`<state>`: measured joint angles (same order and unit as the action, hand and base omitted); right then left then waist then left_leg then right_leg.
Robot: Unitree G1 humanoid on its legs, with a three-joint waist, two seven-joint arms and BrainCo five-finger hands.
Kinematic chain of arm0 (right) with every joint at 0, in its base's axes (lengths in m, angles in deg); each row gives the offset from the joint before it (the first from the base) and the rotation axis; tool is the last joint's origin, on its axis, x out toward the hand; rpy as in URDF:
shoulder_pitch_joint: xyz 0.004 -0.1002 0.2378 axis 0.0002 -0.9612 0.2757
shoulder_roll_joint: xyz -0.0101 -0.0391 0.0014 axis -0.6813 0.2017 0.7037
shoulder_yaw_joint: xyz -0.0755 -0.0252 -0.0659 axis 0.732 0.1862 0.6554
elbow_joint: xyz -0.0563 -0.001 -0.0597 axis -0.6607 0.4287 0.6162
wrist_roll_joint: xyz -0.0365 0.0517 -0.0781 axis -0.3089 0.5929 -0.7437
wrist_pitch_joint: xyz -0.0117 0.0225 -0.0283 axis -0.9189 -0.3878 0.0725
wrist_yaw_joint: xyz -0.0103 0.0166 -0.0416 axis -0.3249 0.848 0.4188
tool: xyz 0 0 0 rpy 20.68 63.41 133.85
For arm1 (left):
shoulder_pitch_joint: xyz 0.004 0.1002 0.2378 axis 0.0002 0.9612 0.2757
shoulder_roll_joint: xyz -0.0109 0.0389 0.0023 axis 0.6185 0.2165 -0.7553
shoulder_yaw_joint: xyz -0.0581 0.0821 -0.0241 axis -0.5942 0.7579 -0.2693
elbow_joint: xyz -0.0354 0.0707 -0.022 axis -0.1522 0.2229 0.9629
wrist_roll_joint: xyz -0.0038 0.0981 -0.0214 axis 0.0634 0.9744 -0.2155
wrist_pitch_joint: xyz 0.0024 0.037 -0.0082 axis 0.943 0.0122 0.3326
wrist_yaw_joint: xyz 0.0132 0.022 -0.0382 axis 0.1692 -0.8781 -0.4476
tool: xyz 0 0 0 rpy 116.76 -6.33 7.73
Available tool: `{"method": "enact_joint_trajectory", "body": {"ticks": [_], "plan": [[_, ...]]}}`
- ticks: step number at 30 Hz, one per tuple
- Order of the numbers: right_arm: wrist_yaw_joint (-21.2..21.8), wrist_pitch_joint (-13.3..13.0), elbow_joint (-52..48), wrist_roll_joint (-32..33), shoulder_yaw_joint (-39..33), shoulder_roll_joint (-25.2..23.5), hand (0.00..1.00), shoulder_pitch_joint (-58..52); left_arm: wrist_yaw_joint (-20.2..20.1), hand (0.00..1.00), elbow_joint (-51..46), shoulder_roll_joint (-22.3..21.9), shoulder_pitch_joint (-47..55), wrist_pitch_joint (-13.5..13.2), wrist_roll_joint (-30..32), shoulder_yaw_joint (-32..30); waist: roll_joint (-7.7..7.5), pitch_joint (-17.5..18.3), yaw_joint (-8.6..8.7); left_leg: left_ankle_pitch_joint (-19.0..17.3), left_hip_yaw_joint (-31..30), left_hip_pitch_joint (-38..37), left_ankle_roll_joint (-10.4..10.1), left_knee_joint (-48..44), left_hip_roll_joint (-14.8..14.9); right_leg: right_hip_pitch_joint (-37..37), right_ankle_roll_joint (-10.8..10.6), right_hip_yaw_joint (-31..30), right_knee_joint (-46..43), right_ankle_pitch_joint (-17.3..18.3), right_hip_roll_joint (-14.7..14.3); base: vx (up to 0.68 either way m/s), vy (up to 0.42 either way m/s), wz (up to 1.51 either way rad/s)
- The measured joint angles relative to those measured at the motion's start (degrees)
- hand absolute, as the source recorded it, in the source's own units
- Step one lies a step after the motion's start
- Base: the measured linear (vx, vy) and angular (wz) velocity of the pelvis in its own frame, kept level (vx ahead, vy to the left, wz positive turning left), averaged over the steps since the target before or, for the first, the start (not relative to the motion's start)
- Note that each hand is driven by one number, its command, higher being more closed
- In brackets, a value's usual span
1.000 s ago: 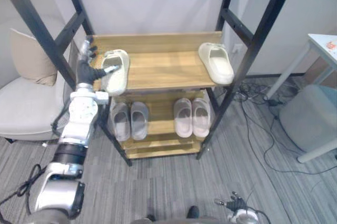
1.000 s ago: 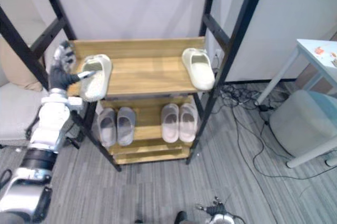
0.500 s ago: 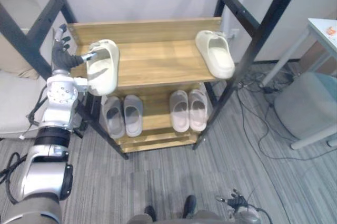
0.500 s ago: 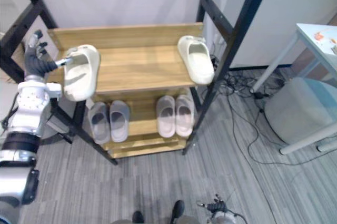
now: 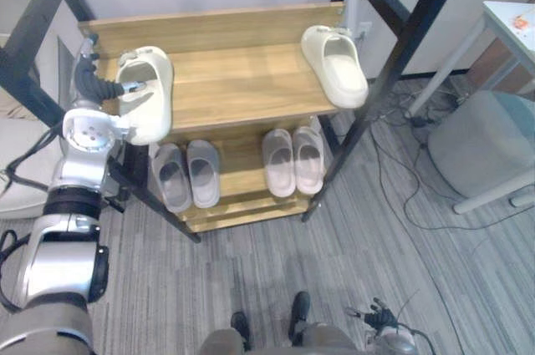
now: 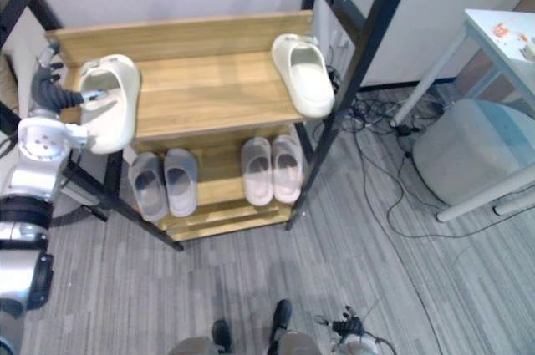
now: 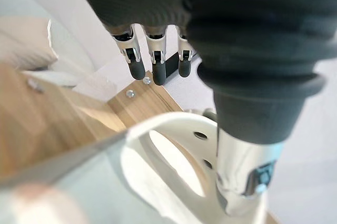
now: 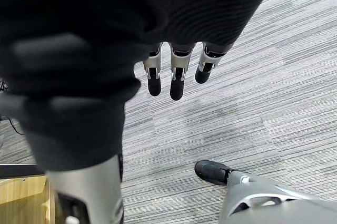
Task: Organize the slippers on the shoe rack
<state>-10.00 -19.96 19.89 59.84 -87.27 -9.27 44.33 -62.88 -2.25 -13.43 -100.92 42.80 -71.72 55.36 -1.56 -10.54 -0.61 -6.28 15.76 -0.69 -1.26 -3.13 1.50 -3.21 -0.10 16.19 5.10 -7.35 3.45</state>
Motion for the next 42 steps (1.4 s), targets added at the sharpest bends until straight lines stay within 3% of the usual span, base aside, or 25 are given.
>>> {"method": "enact_joint_trajectory", "body": {"ticks": [4, 5, 14, 25, 36, 42], "plan": [[0.3, -0.6, -0.3, 1.2, -0.1, 0.2, 0.0, 0.8, -1.5, 0.0, 3.1, 1.2, -3.8, 0.8, 5.8, 3.2, 0.31, -0.5, -0.04, 0.0, 0.8, 0.7, 0.0, -0.1, -0.1, -0.9, 0.0, -0.7, 0.0, -0.5, 0.2, -0.01, 0.027, -0.08], [0.5, -0.6, -0.4, 1.2, -0.4, 0.2, 0.0, 1.0, -1.6, 1.0, 4.1, 1.5, -4.6, 1.2, 6.7, 3.6, 0.5, -0.8, 0.04, 0.0, 1.1, 0.7, 0.0, -0.1, -0.1, -1.0, 0.1, -1.0, 0.0, -0.6, 0.3, -0.02, 0.033, -0.13], [2.0, -0.5, -2.1, 2.2, -0.7, 0.7, 0.0, 2.1, -4.9, 1.0, 6.9, 4.5, -10.2, 2.4, 13.3, 6.0, 0.44, -2.3, 0.69, -2.2, 2.6, 3.6, 0.9, -4.5, 0.2, -2.9, 0.2, -3.0, 0.0, -1.7, 0.5, -0.02, 0.031, -0.11], [1.8, -0.4, -2.0, 1.1, 2.6, -1.2, 0.0, 2.8, -4.8, 1.0, 7.0, 4.1, -11.3, 2.7, 13.2, 6.0, 0.26, -3.2, 1.4, -3.3, 4.1, 3.5, 1.7, -5.9, -0.4, -2.7, -0.5, -3.8, 0.0, -2.4, 1.2, -0.01, 0.037, -0.06], [1.1, -0.3, -1.0, 1.0, 3.6, -2.0, 0.0, 2.7, -2.4, 1.0, 1.7, -4.1, -11.6, 3.7, 9.8, 7.5, 0.5, -3.2, 1.5, -1.8, 1.3, 3.4, 2.3, -4.4, -1.6, -1.8, -0.6, -0.9, 0.0, -2.3, 2.4, -0.01, 0.015, 0.15], [0.2, -0.3, -1.1, 1.0, 3.8, -2.2, 0.0, 2.6, -0.7, 1.0, -0.6, -9.1, -12.8, 3.7, 8.1, 7.7, 0.54, -3.1, 2.55, -1.4, 1.2, 3.2, 2.6, -3.6, -2.4, -2.1, -1.0, -1.0, 0.0, -2.6, 3.0, 0.0, 0.03, 0.01]]}}
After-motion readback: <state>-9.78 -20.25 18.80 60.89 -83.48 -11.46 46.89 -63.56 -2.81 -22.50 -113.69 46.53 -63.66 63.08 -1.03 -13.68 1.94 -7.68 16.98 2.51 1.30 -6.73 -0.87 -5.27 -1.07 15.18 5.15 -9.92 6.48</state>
